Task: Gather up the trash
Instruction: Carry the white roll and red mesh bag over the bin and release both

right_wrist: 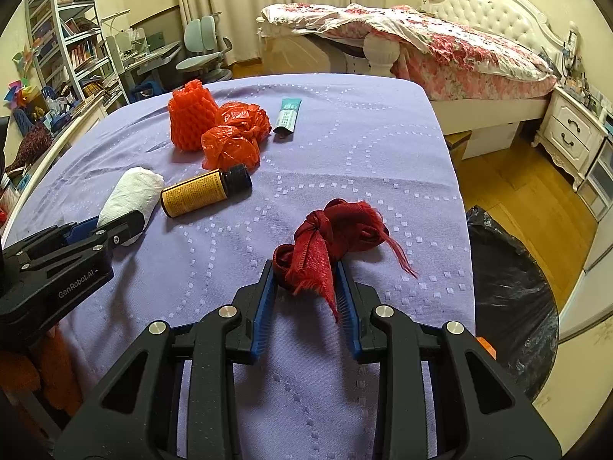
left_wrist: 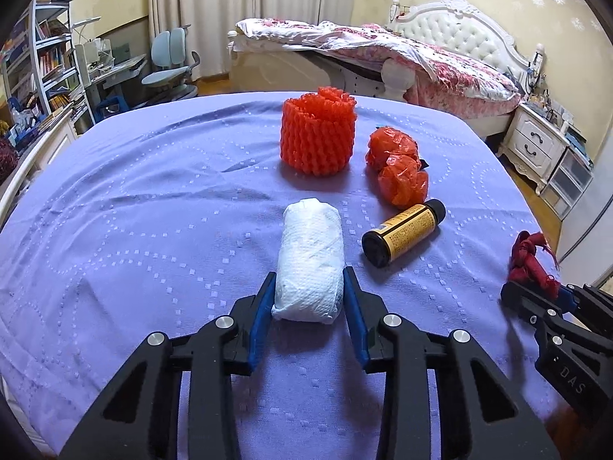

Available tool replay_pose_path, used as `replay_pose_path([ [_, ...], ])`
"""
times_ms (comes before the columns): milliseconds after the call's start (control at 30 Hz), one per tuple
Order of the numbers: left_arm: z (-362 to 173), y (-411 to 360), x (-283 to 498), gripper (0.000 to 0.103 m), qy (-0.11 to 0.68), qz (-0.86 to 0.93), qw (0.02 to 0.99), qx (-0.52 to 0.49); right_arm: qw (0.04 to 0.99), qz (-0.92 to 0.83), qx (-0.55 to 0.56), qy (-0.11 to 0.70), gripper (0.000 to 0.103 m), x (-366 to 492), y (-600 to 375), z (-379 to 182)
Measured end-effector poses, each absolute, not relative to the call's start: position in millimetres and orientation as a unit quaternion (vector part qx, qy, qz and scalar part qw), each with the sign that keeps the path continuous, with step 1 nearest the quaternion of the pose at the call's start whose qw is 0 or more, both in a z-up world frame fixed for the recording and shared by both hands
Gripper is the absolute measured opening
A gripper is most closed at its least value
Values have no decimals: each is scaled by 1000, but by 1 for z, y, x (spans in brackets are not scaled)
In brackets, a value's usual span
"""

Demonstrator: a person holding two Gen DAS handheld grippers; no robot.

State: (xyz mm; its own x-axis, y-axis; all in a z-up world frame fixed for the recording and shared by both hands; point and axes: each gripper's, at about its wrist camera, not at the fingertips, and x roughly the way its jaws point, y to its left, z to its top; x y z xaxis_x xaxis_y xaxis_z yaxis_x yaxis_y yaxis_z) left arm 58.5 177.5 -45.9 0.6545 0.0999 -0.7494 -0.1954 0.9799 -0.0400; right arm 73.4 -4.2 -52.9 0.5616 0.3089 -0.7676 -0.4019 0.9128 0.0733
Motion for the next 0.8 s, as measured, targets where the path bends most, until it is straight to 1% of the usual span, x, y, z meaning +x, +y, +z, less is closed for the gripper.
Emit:
replay_pose_path([
  [400, -40, 162, 34, 35, 398, 69, 912, -65, 885, 201, -49, 416, 30, 60, -13, -50],
  [800, -30, 109, 19, 35, 383, 25, 922, -55, 897, 177, -31, 403, 30, 39, -54, -41],
])
